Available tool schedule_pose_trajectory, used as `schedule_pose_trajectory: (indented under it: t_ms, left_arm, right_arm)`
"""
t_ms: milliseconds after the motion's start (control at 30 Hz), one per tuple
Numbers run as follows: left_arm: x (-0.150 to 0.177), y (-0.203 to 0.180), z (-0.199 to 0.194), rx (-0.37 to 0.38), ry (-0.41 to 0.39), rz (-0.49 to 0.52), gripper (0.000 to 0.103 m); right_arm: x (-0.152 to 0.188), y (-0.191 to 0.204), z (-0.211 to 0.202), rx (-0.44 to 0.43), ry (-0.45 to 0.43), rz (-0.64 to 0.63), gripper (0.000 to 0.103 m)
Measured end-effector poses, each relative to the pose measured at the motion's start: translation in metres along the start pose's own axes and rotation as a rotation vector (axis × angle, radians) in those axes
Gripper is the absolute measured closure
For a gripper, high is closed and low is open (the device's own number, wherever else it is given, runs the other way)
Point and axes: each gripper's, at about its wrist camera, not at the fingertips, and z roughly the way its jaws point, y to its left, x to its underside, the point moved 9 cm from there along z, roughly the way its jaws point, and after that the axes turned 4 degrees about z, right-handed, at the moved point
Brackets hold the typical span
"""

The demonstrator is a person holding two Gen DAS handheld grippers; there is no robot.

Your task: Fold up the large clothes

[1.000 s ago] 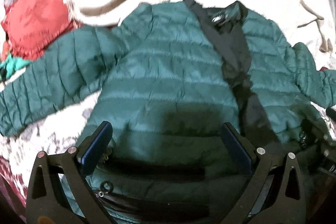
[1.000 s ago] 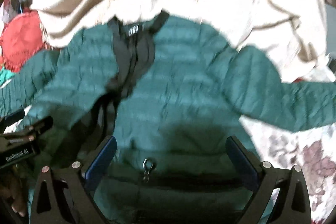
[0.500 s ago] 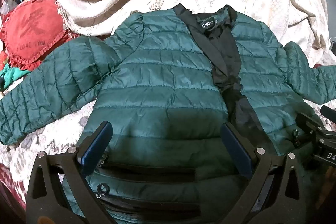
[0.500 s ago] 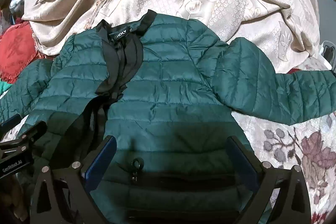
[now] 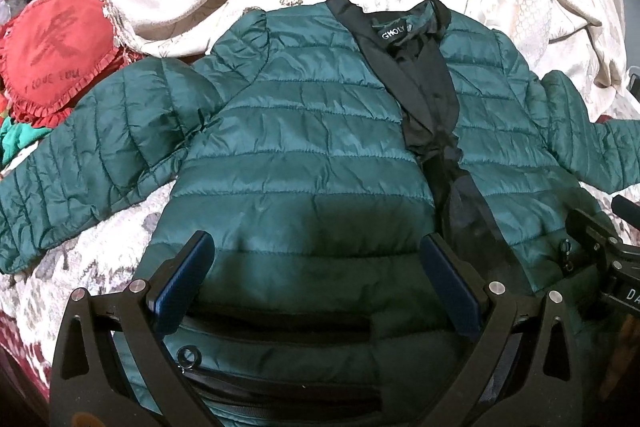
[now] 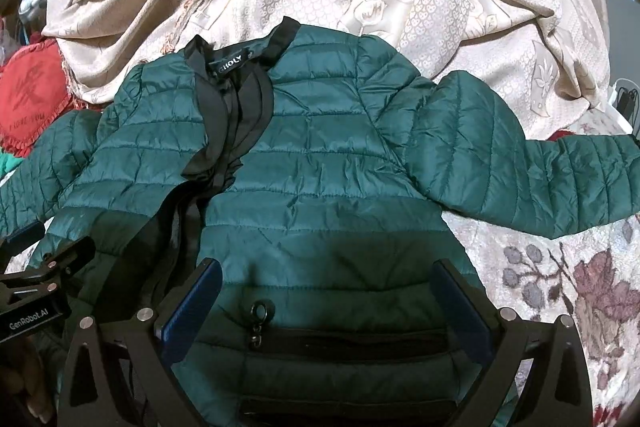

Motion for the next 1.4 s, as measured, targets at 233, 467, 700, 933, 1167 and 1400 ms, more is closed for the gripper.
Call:
schedule_pose_trajectory:
  t_ms: [233, 467, 700, 933, 1167, 1400]
  left_arm:
    - [0.002, 0.001, 0.003, 0.006, 0.016, -0.013, 0.0]
    - [0.002, 0.002, 0.003, 0.003, 0.018, -0.017, 0.0]
    - [0.003, 0.002, 0.004, 0.005, 0.026, -0.019, 0.0]
    - [0.004, 0.002, 0.005, 0.007, 0.033, -0.02, 0.0]
    - [0.007, 0.004, 0.008, 0.011, 0.054, -0.037, 0.0]
    - [0.013, 0.01, -0.001, 0.031, 0.049, -0.054, 0.0]
  right_arm:
    - [0.0, 0.001, 0.001, 0.002, 0.005, -0.002, 0.0]
    - [0.001, 0.004, 0.001, 0.001, 0.009, -0.006, 0.0]
    - [0.002, 0.003, 0.002, 0.0, 0.012, -0.007, 0.0]
    - [0.002, 0.004, 0.002, 0.001, 0.012, -0.005, 0.0]
    - [0.004, -0.001, 0.006, -0.001, 0.022, 0.02, 0.0]
    - [0.007, -0.011, 0.003, -0.001, 0.03, 0.059, 0.0]
